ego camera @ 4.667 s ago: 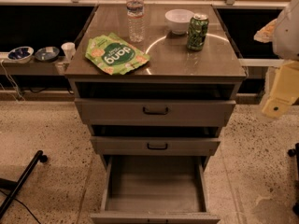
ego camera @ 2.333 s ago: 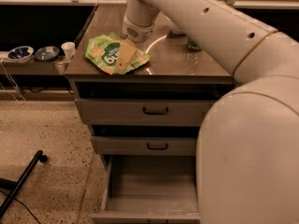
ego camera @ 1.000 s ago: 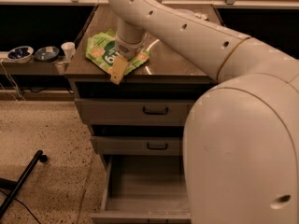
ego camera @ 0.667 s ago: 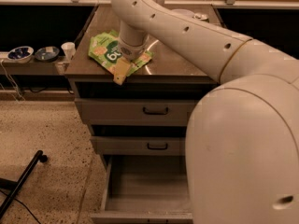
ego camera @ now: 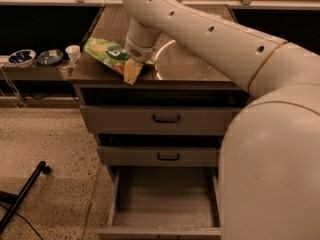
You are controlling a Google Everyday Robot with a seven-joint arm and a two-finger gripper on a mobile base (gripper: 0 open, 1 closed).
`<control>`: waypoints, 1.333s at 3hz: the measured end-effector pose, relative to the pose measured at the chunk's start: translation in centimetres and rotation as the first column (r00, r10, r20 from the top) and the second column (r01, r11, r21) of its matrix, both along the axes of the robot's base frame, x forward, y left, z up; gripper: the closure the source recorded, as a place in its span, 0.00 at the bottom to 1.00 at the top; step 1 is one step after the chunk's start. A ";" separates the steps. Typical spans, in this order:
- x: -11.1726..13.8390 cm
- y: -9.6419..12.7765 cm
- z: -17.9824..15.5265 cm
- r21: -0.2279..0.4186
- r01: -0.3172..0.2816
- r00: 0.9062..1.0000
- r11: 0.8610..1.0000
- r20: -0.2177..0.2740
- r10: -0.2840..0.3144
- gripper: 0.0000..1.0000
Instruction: Place green rice chip bag into bottom drawer
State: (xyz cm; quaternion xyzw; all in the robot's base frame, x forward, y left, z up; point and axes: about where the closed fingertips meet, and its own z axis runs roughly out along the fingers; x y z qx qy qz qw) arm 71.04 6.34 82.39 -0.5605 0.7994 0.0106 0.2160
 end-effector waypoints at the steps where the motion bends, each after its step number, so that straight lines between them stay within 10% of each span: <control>1: -1.6 0.3 3.0 0.028 -0.047 0.997 0.999 0.066 0.045 1.00; 3: -4.7 0.3 8.4 0.090 -0.123 0.978 0.988 0.182 0.105 1.00; 4: -5.7 -0.1 6.1 -0.002 -0.146 0.976 0.989 0.161 0.145 1.00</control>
Offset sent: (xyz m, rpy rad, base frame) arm -0.0594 0.0049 0.1056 0.0992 -0.2137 0.1274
